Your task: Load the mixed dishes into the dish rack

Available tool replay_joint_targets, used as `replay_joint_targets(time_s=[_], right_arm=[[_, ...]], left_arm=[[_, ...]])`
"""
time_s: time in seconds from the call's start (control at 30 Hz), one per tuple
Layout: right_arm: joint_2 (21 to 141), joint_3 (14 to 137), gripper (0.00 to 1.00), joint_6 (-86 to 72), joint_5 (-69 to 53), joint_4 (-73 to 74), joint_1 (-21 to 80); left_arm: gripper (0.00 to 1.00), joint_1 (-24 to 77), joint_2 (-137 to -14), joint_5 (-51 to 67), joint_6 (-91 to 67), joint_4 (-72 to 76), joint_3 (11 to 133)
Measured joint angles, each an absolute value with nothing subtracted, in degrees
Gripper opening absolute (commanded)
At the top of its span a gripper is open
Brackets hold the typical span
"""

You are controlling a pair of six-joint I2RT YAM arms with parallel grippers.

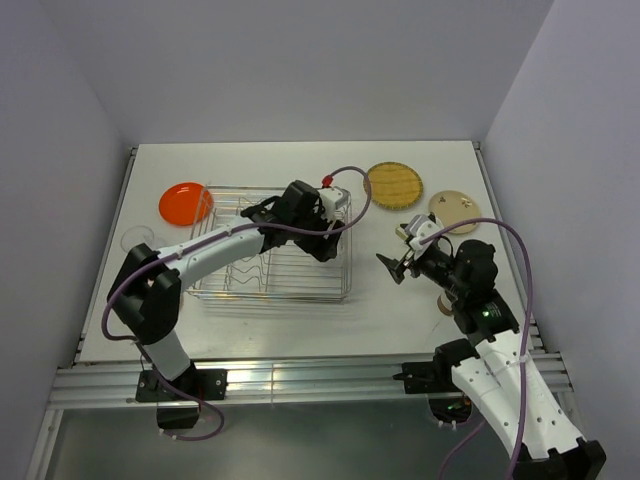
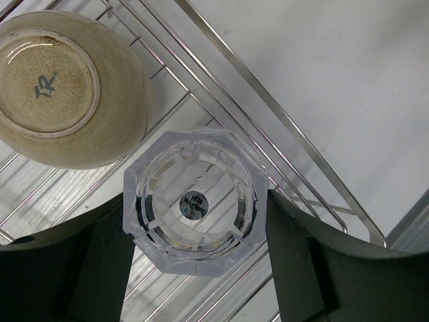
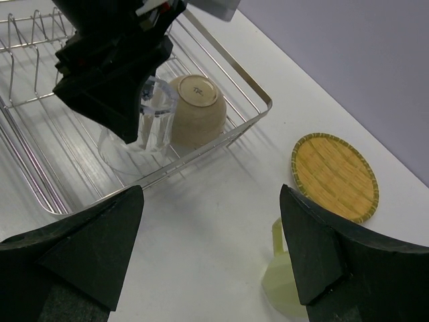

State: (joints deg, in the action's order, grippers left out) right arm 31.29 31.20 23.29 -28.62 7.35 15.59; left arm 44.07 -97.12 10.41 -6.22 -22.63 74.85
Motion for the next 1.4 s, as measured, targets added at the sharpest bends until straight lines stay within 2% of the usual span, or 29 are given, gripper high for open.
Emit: replay_joint_targets(time_s=[0.2, 0.53, 0.9, 1.4], right_arm=[[30.6, 31.2, 0.90, 22.3, -28.8, 7.9, 14.4], [29.9, 31.2, 0.90, 21.9, -29.0, 8.7, 13.4], [30.0, 31.2, 0.90, 21.6, -29.3, 8.7, 12.8], [30.0, 31.2, 0.90, 20.8, -29.6, 8.7, 12.4]], left_arm=[[0.04, 45.9, -98.8, 6.5, -6.2, -21.0, 74.8], [0.19, 47.7, -99.6, 1.9, -6.2, -17.4, 74.3], [0.16, 47.9, -100.0, 0.3, -6.1, -15.6, 73.9], [0.17, 47.9, -95.4, -0.8, -5.9, -14.5, 69.8]])
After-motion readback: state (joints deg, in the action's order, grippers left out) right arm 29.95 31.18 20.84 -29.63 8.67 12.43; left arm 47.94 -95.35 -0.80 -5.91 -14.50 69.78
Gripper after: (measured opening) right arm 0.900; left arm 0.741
